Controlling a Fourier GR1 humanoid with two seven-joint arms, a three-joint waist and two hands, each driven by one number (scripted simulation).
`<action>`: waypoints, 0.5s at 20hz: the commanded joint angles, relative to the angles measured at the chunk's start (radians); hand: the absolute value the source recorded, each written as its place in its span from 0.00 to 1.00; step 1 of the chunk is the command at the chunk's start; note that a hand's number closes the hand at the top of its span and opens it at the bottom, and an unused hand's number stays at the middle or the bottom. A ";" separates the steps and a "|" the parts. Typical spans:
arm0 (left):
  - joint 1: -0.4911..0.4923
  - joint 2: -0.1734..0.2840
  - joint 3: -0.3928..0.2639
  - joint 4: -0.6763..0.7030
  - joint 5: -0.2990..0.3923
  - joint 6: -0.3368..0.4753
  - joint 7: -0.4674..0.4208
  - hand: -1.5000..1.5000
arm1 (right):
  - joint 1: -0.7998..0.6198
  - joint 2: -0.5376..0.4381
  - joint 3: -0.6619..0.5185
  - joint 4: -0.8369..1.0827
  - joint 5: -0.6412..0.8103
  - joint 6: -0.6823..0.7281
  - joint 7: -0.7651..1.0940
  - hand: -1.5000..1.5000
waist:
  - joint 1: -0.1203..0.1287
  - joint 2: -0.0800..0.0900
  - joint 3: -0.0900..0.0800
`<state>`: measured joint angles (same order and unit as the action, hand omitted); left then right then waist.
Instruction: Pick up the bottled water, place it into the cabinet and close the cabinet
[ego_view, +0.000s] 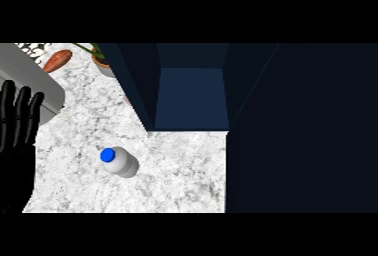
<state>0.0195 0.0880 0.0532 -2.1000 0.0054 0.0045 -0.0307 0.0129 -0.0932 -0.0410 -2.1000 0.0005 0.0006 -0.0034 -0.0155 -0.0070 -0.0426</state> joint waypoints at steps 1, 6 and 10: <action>0.019 -0.071 -0.027 0.046 -0.064 0.067 -0.066 0.00 | 0.065 0.005 0.049 -0.039 0.036 0.015 -0.006 0.00 | 0.006 0.006 0.042; 0.101 -0.087 -0.116 -0.105 -0.287 0.432 0.059 0.00 | 0.107 0.019 0.096 -0.095 0.006 0.045 -0.007 0.00 | 0.023 -0.002 0.045; 0.127 -0.087 -0.188 -0.106 -0.195 0.692 0.190 0.00 | 0.155 0.016 0.213 -0.160 -0.105 0.138 0.089 0.00 | 0.014 -0.001 0.044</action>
<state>0.1075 0.0088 -0.0464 -2.1700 -0.1566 0.4794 0.0817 0.1226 -0.0848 0.0998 -2.2068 -0.0657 0.1017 0.0389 0.0040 -0.0075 -0.0025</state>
